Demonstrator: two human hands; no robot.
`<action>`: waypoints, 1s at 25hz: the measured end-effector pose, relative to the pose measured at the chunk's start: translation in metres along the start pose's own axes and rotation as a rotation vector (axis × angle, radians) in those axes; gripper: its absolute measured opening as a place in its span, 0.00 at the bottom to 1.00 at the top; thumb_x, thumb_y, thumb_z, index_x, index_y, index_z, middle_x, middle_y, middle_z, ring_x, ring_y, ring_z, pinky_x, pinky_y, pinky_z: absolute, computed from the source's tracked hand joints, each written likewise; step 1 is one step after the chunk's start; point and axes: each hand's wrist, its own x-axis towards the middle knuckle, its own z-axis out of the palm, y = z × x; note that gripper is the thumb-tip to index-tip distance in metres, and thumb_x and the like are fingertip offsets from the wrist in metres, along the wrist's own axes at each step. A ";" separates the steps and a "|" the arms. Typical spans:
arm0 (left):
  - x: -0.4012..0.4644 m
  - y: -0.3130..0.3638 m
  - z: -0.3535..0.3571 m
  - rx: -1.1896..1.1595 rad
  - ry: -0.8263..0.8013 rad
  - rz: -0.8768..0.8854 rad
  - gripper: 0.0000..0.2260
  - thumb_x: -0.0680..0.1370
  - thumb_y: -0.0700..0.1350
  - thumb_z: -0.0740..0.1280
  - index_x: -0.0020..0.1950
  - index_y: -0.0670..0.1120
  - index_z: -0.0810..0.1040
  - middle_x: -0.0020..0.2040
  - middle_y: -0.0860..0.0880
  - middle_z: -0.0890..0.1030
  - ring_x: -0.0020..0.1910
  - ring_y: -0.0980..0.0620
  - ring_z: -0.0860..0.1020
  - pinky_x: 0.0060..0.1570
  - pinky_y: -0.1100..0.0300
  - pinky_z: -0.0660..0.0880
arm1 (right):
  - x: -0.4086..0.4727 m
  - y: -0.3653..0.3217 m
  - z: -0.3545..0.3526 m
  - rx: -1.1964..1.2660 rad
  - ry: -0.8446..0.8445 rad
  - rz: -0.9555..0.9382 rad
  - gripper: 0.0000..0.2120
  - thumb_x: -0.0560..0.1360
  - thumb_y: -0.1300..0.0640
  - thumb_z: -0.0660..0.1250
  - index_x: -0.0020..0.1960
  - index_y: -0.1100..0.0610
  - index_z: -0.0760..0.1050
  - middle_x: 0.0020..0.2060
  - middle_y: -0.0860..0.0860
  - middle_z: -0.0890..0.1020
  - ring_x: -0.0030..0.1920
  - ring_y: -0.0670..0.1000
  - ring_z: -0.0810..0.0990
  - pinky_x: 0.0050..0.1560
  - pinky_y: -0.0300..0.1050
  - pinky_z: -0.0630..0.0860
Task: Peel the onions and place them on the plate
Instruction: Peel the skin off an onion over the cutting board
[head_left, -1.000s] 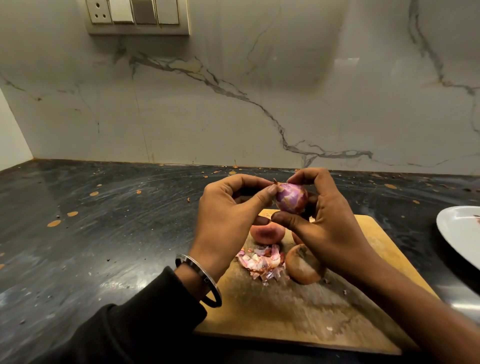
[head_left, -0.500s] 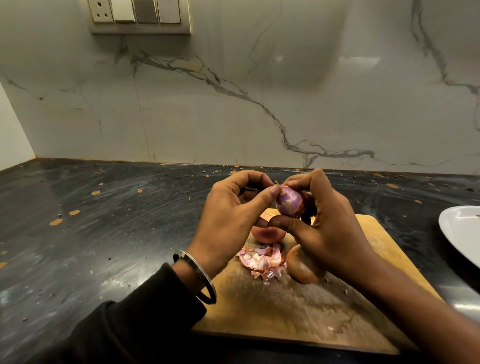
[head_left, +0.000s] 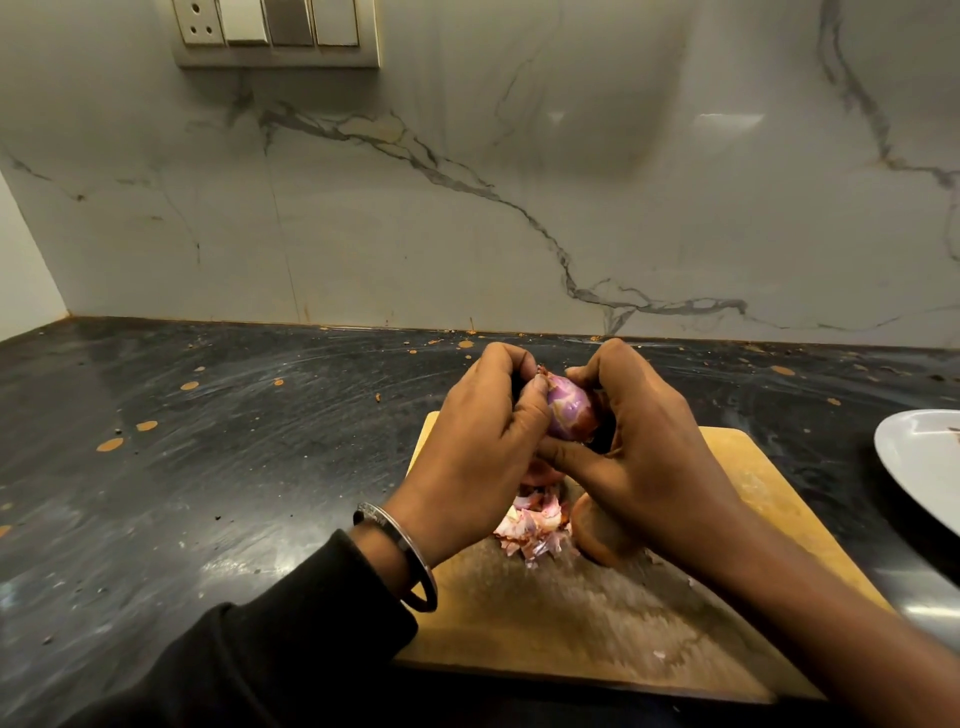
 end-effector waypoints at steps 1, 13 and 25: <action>-0.001 0.001 0.001 -0.033 -0.014 -0.008 0.06 0.83 0.43 0.58 0.48 0.43 0.70 0.42 0.49 0.72 0.32 0.63 0.74 0.29 0.71 0.71 | 0.001 0.000 -0.001 -0.001 0.009 0.021 0.20 0.69 0.47 0.76 0.46 0.52 0.66 0.41 0.49 0.75 0.38 0.49 0.73 0.35 0.40 0.72; 0.001 0.002 0.000 -0.093 0.124 0.064 0.02 0.81 0.41 0.64 0.48 0.44 0.74 0.36 0.56 0.76 0.31 0.60 0.74 0.29 0.66 0.73 | 0.003 0.002 -0.012 -0.056 0.091 0.025 0.22 0.66 0.47 0.79 0.54 0.53 0.75 0.48 0.48 0.75 0.45 0.46 0.76 0.39 0.44 0.78; 0.004 0.000 -0.008 -0.100 0.200 0.066 0.07 0.72 0.46 0.71 0.50 0.50 0.82 0.45 0.55 0.85 0.44 0.58 0.84 0.37 0.67 0.78 | 0.003 0.001 -0.009 0.415 -0.021 0.159 0.21 0.70 0.51 0.72 0.61 0.49 0.73 0.53 0.46 0.81 0.53 0.47 0.83 0.50 0.41 0.81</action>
